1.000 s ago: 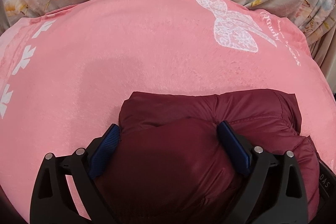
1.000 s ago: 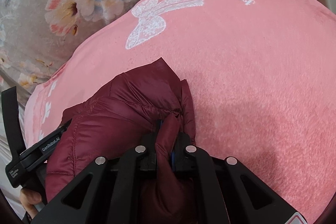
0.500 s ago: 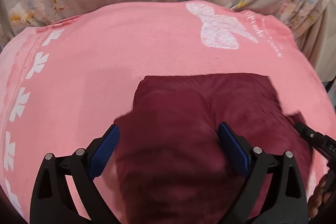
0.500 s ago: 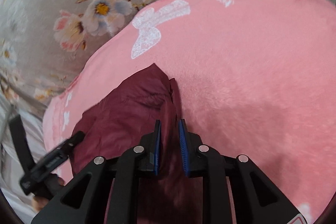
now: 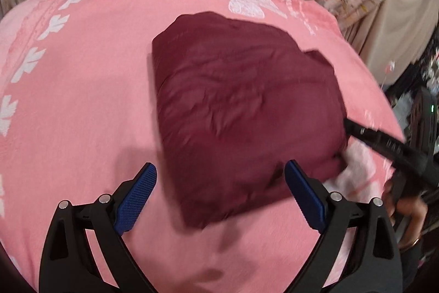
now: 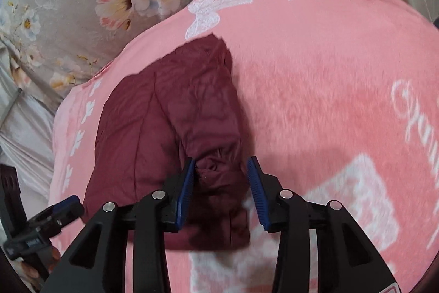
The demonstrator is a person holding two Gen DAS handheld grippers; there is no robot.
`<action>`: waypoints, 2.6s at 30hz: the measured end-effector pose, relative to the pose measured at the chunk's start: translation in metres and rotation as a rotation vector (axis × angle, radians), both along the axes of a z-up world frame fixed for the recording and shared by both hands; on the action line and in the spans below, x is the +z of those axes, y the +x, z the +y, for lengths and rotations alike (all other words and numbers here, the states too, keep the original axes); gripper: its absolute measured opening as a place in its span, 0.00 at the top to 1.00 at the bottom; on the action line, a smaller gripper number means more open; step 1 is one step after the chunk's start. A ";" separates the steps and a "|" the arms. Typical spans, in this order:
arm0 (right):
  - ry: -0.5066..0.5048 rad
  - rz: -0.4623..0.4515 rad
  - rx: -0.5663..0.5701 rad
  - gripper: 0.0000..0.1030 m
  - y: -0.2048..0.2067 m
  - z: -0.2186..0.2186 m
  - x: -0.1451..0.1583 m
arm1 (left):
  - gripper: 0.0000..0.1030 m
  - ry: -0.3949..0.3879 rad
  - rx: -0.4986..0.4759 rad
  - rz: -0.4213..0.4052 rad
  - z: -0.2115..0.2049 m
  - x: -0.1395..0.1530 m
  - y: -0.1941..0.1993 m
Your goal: Fold large clothes
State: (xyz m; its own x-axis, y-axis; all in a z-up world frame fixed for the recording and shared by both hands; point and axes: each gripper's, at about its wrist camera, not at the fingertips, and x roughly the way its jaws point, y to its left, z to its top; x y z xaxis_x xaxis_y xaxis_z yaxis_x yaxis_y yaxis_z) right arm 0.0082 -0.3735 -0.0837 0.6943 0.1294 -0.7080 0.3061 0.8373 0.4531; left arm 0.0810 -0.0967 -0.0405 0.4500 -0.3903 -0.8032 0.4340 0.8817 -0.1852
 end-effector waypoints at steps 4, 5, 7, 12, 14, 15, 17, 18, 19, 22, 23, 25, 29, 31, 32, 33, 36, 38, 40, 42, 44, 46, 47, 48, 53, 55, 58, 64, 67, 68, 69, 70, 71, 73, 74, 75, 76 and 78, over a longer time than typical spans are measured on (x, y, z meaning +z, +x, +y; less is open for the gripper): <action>0.012 -0.007 0.001 0.67 -0.005 0.006 -0.002 | 0.11 0.139 0.054 -0.065 0.009 -0.017 -0.004; 0.019 -0.011 0.007 0.76 -0.005 0.008 -0.001 | 0.11 0.131 0.059 -0.054 0.011 -0.020 0.000; 0.003 -0.018 0.020 0.88 -0.010 0.016 0.006 | 0.11 0.156 0.075 -0.058 0.014 -0.025 0.004; -0.028 -0.002 0.038 0.91 -0.032 0.037 0.009 | 0.11 0.189 0.122 -0.076 0.033 -0.025 0.012; -0.039 0.028 0.033 0.92 -0.030 0.041 -0.003 | 0.11 0.153 0.124 -0.028 0.039 -0.031 0.021; -0.035 0.046 0.029 0.91 -0.027 0.042 -0.010 | 0.11 0.149 0.120 -0.017 0.039 -0.033 0.021; -0.031 0.054 0.016 0.88 -0.028 0.042 -0.007 | 0.11 0.163 0.117 -0.026 0.039 -0.028 0.019; -0.046 0.059 0.008 0.85 -0.030 0.043 -0.001 | 0.13 0.165 0.113 -0.041 0.039 -0.021 0.016; -0.065 0.056 0.003 0.85 -0.031 0.044 0.006 | 0.13 0.152 0.106 -0.057 0.042 -0.011 0.013; -0.153 0.021 -0.020 0.83 -0.039 0.045 0.039 | 0.14 0.095 0.114 -0.126 0.054 0.026 0.009; -0.183 0.001 -0.032 0.83 -0.039 0.045 0.052 | 0.14 0.085 0.118 -0.146 0.056 0.035 0.010; -0.217 -0.041 -0.037 0.83 -0.032 0.042 0.072 | 0.14 0.061 0.116 -0.185 0.052 0.058 0.026; -0.274 -0.092 -0.033 0.83 0.000 0.039 0.100 | 0.14 0.081 0.113 -0.240 0.018 0.082 0.067; -0.289 -0.090 -0.014 0.83 0.027 0.040 0.105 | 0.14 0.058 0.095 -0.225 -0.006 0.088 0.090; -0.295 -0.084 -0.010 0.83 0.041 0.041 0.106 | 0.14 0.064 0.096 -0.226 -0.019 0.090 0.097; -0.305 -0.072 -0.002 0.83 0.057 0.041 0.104 | 0.14 0.077 0.099 -0.235 -0.031 0.090 0.104; -0.353 -0.004 -0.002 0.83 0.091 0.043 0.087 | 0.14 0.128 0.101 -0.229 -0.065 0.078 0.128; -0.348 0.039 -0.007 0.83 0.101 0.040 0.068 | 0.14 0.161 0.100 -0.213 -0.081 0.062 0.137; -0.318 0.076 -0.013 0.83 0.106 0.035 0.044 | 0.14 0.207 0.094 -0.199 -0.094 0.039 0.143; -0.278 0.077 -0.016 0.85 0.103 0.030 0.025 | 0.14 0.226 0.095 -0.190 -0.100 0.020 0.144; -0.270 0.065 -0.017 0.85 0.100 0.030 0.017 | 0.13 0.210 0.103 -0.181 -0.100 0.011 0.147; -0.257 0.053 -0.020 0.86 0.100 0.028 0.010 | 0.11 0.207 0.114 -0.192 -0.101 0.007 0.147; -0.246 0.047 -0.022 0.86 0.100 0.027 0.006 | 0.11 0.209 0.116 -0.197 -0.102 0.004 0.147; -0.234 0.037 -0.024 0.86 0.099 0.025 0.003 | 0.10 0.211 0.119 -0.203 -0.103 0.001 0.147; -0.207 -0.008 -0.037 0.87 0.096 0.023 -0.009 | 0.05 0.221 0.131 -0.237 -0.107 -0.010 0.146; -0.220 -0.022 -0.044 0.87 0.095 0.025 -0.011 | 0.05 0.228 0.137 -0.258 -0.108 -0.013 0.144; -0.261 -0.040 -0.061 0.87 0.094 0.031 -0.013 | 0.04 0.231 0.144 -0.283 -0.110 -0.016 0.143; -0.294 -0.048 -0.073 0.87 0.093 0.035 -0.014 | 0.04 0.237 0.156 -0.302 -0.112 -0.021 0.144; -0.282 -0.052 -0.073 0.87 0.093 0.032 -0.015 | 0.04 0.241 0.161 -0.309 -0.113 -0.021 0.143; -0.280 -0.053 -0.073 0.87 0.093 0.032 -0.015 | 0.04 0.243 0.163 -0.311 -0.114 -0.022 0.143; -0.279 -0.053 -0.073 0.87 0.093 0.032 -0.015 | 0.04 0.245 0.164 -0.313 -0.114 -0.022 0.144; -0.282 -0.053 -0.073 0.87 0.093 0.032 -0.015 | 0.04 0.246 0.165 -0.315 -0.114 -0.022 0.143; -0.281 -0.053 -0.073 0.87 0.093 0.032 -0.015 | 0.04 0.249 0.166 -0.317 -0.114 -0.022 0.143; -0.281 -0.053 -0.073 0.87 0.093 0.032 -0.015 | 0.04 0.249 0.167 -0.318 -0.115 -0.022 0.143; -0.280 -0.053 -0.072 0.87 0.093 0.032 -0.015 | 0.04 0.248 0.167 -0.316 -0.115 -0.022 0.143; -0.276 -0.054 -0.071 0.87 0.093 0.031 -0.015 | 0.04 0.242 0.165 -0.313 -0.115 -0.022 0.143; -0.259 -0.060 -0.068 0.87 0.092 0.028 -0.014 | 0.04 0.234 0.163 -0.308 -0.114 -0.022 0.143; -0.208 -0.049 -0.069 0.86 0.083 0.022 -0.007 | 0.05 0.183 0.139 -0.264 -0.105 -0.017 0.144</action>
State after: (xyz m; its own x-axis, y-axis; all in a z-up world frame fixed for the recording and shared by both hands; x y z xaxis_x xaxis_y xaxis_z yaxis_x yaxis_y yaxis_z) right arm 0.0915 -0.3514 -0.0902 0.7305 -0.0651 -0.6797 0.3478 0.8921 0.2883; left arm 0.2252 -0.2017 -0.0573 0.6902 -0.1712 -0.7031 0.3195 0.9439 0.0838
